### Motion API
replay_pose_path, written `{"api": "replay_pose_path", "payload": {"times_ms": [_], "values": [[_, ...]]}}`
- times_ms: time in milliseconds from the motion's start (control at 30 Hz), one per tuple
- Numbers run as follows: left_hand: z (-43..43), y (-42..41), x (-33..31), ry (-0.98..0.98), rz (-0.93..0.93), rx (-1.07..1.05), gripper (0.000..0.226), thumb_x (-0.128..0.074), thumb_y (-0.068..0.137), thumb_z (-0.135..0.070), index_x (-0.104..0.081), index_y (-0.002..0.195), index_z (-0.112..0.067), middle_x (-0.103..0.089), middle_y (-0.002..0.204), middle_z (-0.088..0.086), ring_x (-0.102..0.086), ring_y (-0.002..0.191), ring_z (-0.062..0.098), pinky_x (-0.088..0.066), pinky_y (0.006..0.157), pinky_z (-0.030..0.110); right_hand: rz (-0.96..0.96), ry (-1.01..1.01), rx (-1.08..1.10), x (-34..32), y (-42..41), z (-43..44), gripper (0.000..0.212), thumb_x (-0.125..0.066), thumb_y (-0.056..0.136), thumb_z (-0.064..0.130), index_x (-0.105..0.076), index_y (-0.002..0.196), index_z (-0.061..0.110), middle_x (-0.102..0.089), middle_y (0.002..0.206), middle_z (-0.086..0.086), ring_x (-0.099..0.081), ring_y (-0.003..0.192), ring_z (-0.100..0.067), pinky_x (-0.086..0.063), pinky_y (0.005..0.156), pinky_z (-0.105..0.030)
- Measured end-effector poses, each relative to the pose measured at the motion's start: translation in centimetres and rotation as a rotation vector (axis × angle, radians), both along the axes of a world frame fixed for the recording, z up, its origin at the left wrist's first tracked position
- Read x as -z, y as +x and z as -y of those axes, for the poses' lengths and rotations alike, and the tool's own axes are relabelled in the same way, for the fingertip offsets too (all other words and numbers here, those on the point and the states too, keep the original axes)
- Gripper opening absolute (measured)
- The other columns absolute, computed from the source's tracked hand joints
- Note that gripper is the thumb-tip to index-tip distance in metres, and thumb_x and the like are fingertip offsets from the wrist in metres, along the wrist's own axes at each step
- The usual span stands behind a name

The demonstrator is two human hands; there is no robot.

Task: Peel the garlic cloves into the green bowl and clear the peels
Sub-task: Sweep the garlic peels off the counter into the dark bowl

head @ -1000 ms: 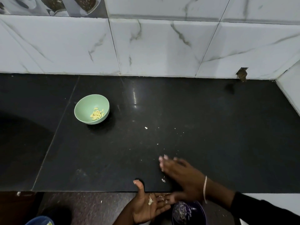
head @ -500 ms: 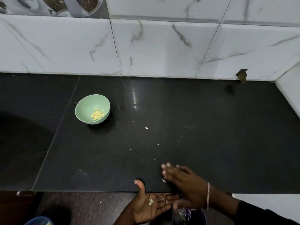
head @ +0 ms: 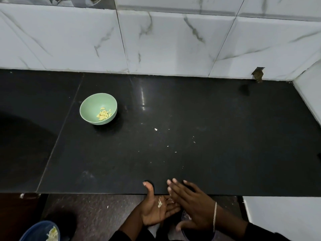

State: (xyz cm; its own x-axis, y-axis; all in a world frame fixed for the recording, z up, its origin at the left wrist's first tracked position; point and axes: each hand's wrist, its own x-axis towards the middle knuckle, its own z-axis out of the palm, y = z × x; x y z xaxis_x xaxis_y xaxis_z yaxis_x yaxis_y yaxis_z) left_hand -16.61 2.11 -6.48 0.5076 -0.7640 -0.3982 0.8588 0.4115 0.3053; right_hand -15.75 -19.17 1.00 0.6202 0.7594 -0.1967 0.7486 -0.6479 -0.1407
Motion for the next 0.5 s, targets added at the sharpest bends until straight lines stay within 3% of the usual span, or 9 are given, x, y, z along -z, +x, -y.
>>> {"api": "replay_pose_path", "payload": {"times_ms": [167,300,400,500], "values": [[0.0,0.1,-0.5,-0.061,0.04,0.037,0.153,-0.033,0.043,-0.1,-0.028,0.154,0.005,-0.026,0.16,0.027,-0.027,0.15,0.034,-0.03,0.12,0.038,-0.063,-0.039,0.183,-0.4,2.2,0.3,0.106,-0.034,0.088,0.084,-0.02,0.159,0.006,-0.003,0.169,-0.01,-0.002,0.156,-0.025,-0.022,0.116,-0.048],[0.0,-0.3,-0.2,-0.022,-0.071,-0.074,0.146,-0.064,0.04,-0.09,-0.038,0.152,-0.001,-0.051,0.146,0.024,-0.051,0.135,0.035,-0.041,0.112,0.043,-0.055,-0.05,-0.049,0.3,-0.8,-0.8,0.105,-0.026,0.088,0.086,-0.019,0.159,0.009,0.0,0.169,-0.011,0.001,0.156,-0.027,-0.01,0.121,-0.048],[0.1,-0.4,-0.8,0.025,-0.103,-0.116,0.136,-0.07,0.041,-0.087,-0.047,0.147,-0.005,-0.054,0.145,0.018,-0.055,0.13,0.031,-0.041,0.112,0.043,-0.021,0.005,-0.216,0.3,-1.3,-1.3,0.093,-0.025,0.094,0.079,-0.025,0.158,0.012,-0.006,0.169,-0.009,-0.006,0.156,-0.024,-0.013,0.121,-0.043],[0.0,-0.2,-1.7,0.096,-0.001,-0.06,0.133,-0.042,0.052,-0.096,-0.047,0.147,-0.004,-0.045,0.152,0.023,-0.042,0.142,0.037,-0.031,0.118,0.046,-0.028,0.236,-0.058,-0.4,3.5,-2.5,0.083,-0.041,0.095,0.072,-0.037,0.153,0.014,-0.021,0.166,-0.005,-0.02,0.153,-0.017,-0.029,0.115,-0.042]]}}
